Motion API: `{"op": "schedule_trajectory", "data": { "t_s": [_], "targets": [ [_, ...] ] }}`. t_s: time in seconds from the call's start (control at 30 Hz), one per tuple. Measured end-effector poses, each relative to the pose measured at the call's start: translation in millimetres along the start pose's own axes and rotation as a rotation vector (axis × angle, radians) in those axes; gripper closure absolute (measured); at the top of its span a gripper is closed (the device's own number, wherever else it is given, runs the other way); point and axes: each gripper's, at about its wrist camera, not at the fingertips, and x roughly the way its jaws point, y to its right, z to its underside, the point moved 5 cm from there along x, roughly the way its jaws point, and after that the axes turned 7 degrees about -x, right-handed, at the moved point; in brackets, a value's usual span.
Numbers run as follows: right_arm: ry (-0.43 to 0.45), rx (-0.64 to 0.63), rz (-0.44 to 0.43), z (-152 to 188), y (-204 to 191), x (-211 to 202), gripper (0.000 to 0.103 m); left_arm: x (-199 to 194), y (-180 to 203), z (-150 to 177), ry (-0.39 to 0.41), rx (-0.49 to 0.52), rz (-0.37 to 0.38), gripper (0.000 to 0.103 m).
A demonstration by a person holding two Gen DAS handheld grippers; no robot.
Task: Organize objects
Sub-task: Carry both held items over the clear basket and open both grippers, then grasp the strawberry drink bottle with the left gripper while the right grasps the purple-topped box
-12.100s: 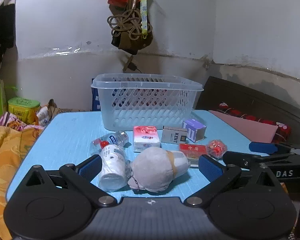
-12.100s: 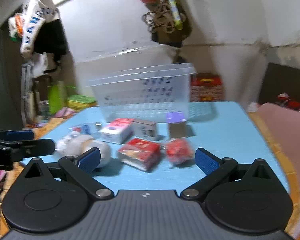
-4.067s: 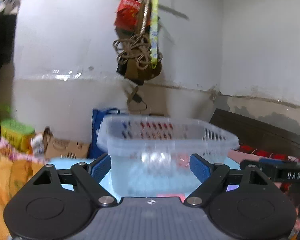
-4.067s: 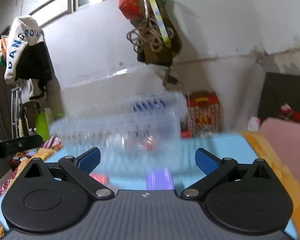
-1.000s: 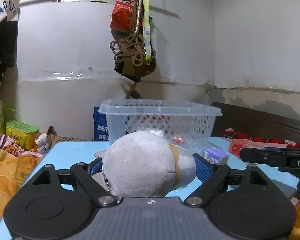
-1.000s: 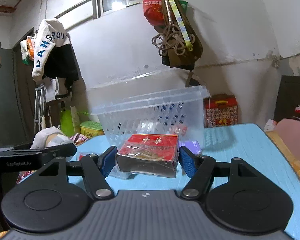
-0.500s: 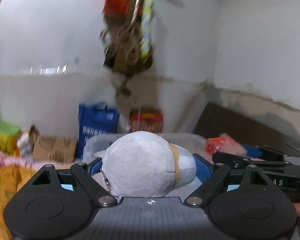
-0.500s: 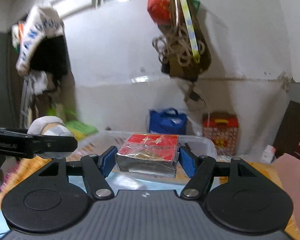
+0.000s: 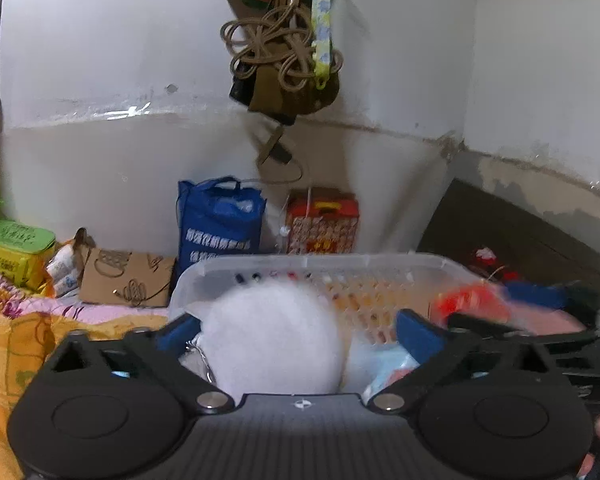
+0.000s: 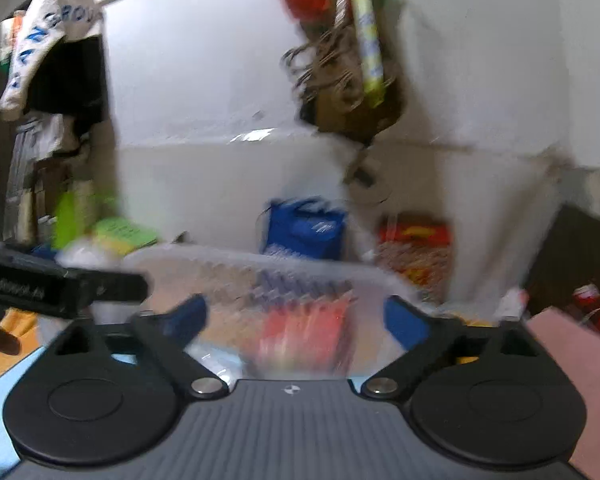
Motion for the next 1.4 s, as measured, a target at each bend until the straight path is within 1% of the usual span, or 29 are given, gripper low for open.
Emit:
{"op": "schedule_trajectory", "data": {
  "t_s": [0.03, 0.13, 0.23, 0.3, 0.37, 0.43, 0.47, 0.5, 0.53, 0.6, 0.67, 0.7, 0.77, 0.83, 0.97, 1.13, 1.23, 1.27, 1.33, 1.4],
  "targets": [
    [0.029, 0.014, -0.001, 0, 2, -9, 0.0, -5, -1, 1, 0.023, 0.0, -0.01, 0.0],
    [0.092, 0.094, -0.061, 7, 7, -41, 0.0, -28, -6, 4, 0.09, -0.004, -0.016, 0.0],
    [0.085, 0.129, -0.057, 31, 8, -69, 0.0, -54, -13, 16, 0.118, -0.015, 0.017, 0.0],
    [0.053, 0.147, -0.046, 55, 8, -78, 0.0, -69, -23, 35, 0.112, -0.022, 0.033, 0.0],
    [-0.012, 0.174, -0.036, 81, 7, -77, 0.0, -76, -36, 59, 0.083, -0.055, 0.028, 0.0],
    [-0.096, 0.184, -0.026, 104, 3, -72, 0.0, -77, -46, 80, 0.047, -0.067, 0.015, 0.0],
    [-0.118, 0.182, -0.03, 111, 1, -70, 0.0, -76, -52, 90, 0.035, -0.075, -0.002, 0.0],
    [-0.12, 0.179, -0.045, 116, -1, -68, 0.0, -75, -56, 98, 0.023, -0.086, -0.019, 0.0],
    [-0.124, 0.177, -0.06, 117, 0, -64, 0.0, -74, -60, 104, 0.01, -0.098, -0.025, 0.0],
    [-0.137, 0.202, -0.053, 120, 4, -61, 0.002, -68, -68, 114, -0.022, -0.125, -0.024, 0.0],
    [-0.123, 0.222, -0.066, 119, 8, -63, 0.009, -63, -74, 121, -0.041, -0.129, -0.041, 0.0],
    [-0.123, 0.226, -0.071, 119, 9, -63, 0.01, -61, -75, 123, -0.049, -0.129, -0.051, 0.0],
    [-0.146, 0.217, -0.08, 120, 7, -60, 0.018, -56, -77, 128, -0.071, -0.138, -0.052, 0.0],
    [-0.166, 0.188, -0.092, 122, 1, -60, 0.019, -55, -77, 134, -0.081, -0.138, -0.044, 0.0],
    [-0.162, 0.181, -0.1, 123, -1, -60, 0.019, -51, -68, 142, -0.099, -0.115, -0.039, 0.0],
    [-0.154, 0.176, -0.11, 124, -2, -60, 0.023, -41, -59, 147, -0.12, -0.088, -0.066, 0.0],
    [-0.144, 0.17, -0.107, 123, -4, -61, 0.031, -37, -54, 149, -0.134, -0.07, -0.085, 0.0],
    [-0.137, 0.172, -0.105, 123, -3, -62, 0.036, -35, -54, 149, -0.143, -0.066, -0.098, 0.0],
    [-0.121, 0.178, -0.098, 123, -2, -65, 0.043, -33, -55, 148, -0.148, -0.075, -0.102, 0.0],
    [-0.117, 0.179, -0.109, 123, -3, -65, 0.044, -33, -58, 147, -0.15, -0.093, -0.09, 0.0]
  ]
}}
